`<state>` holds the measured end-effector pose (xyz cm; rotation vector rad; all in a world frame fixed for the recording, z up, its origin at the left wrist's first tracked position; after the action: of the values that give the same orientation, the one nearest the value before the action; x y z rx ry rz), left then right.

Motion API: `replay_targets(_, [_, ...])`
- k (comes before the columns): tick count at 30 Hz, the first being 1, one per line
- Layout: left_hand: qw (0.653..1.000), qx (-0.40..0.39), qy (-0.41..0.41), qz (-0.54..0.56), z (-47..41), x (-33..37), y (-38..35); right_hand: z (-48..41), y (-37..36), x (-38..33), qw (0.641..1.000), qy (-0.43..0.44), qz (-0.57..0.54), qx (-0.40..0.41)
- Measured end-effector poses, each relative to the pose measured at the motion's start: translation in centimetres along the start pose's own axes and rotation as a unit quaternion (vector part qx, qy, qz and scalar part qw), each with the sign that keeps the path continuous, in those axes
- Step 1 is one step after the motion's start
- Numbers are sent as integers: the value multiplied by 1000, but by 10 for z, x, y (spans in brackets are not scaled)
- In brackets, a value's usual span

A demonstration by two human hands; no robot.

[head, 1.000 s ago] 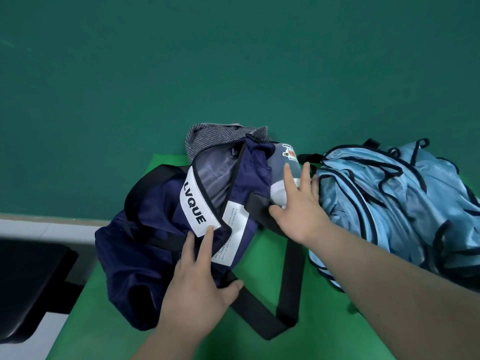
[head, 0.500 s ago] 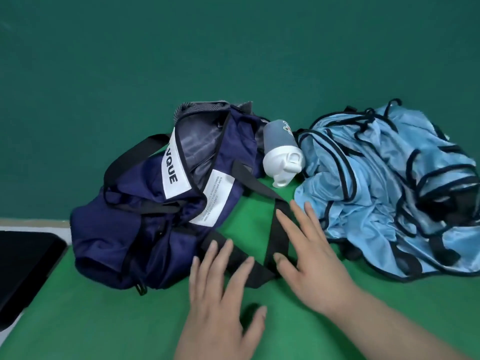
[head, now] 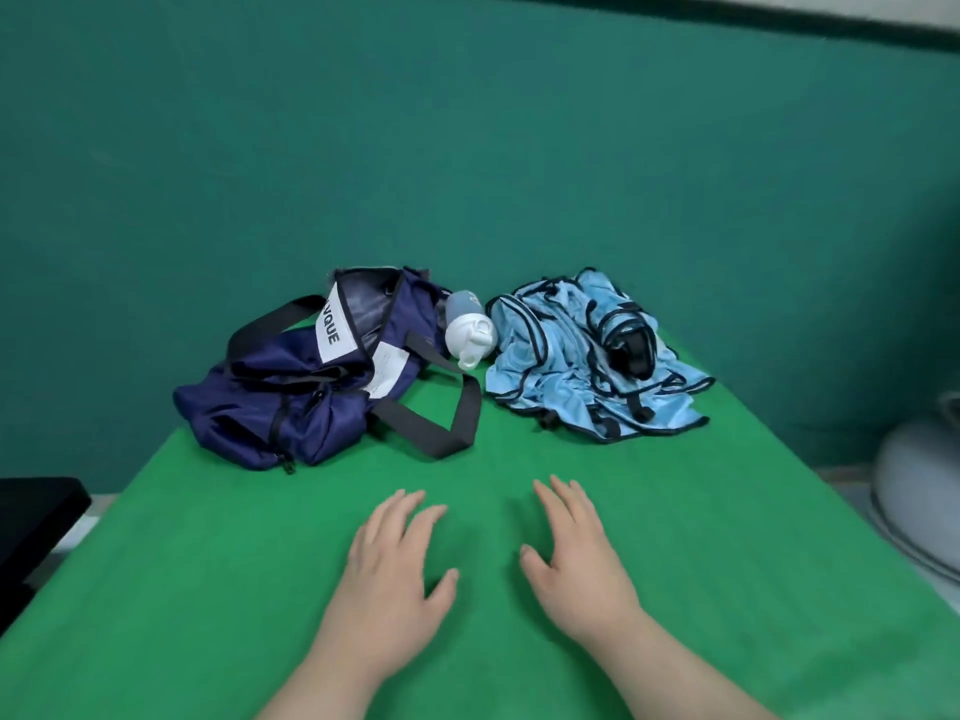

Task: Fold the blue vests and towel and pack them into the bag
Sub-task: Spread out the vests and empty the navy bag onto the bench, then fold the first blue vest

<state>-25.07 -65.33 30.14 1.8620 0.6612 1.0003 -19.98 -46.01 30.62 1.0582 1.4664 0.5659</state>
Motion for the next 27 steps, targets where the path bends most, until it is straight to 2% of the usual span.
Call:
replay_targets(3, [999, -9, -25, -33, 30, 21, 2, 39, 14, 8, 1000, -26, -16, -2])
replay_targets(9, [1000, -7, 13, 27, 32, 26, 17, 59, 39, 26, 993, -78, -85, 27])
replay_targets(16, [999, -18, 12, 36, 28, 25, 9, 49, 17, 25, 997, -61, 48, -4])
replay_targets(24, [994, -17, 38, 101, 24, 21, 15, 44, 23, 34, 995, -92, -28, 1])
replay_targets(27, [985, 17, 62, 161, 20, 20, 27, 23, 36, 30, 996, -84, -2, 2])
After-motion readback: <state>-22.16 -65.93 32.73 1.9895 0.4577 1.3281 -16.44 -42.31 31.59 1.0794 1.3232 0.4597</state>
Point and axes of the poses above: each hand's wrist, its own z-axis away from the middle knuckle, its own y-axis out of the back of the hand, x = y × z, the point moved 10 cm from there along -z, towards the middle knuckle, and after that the axes turned 3 degrees about y, right-handed, at the moved point
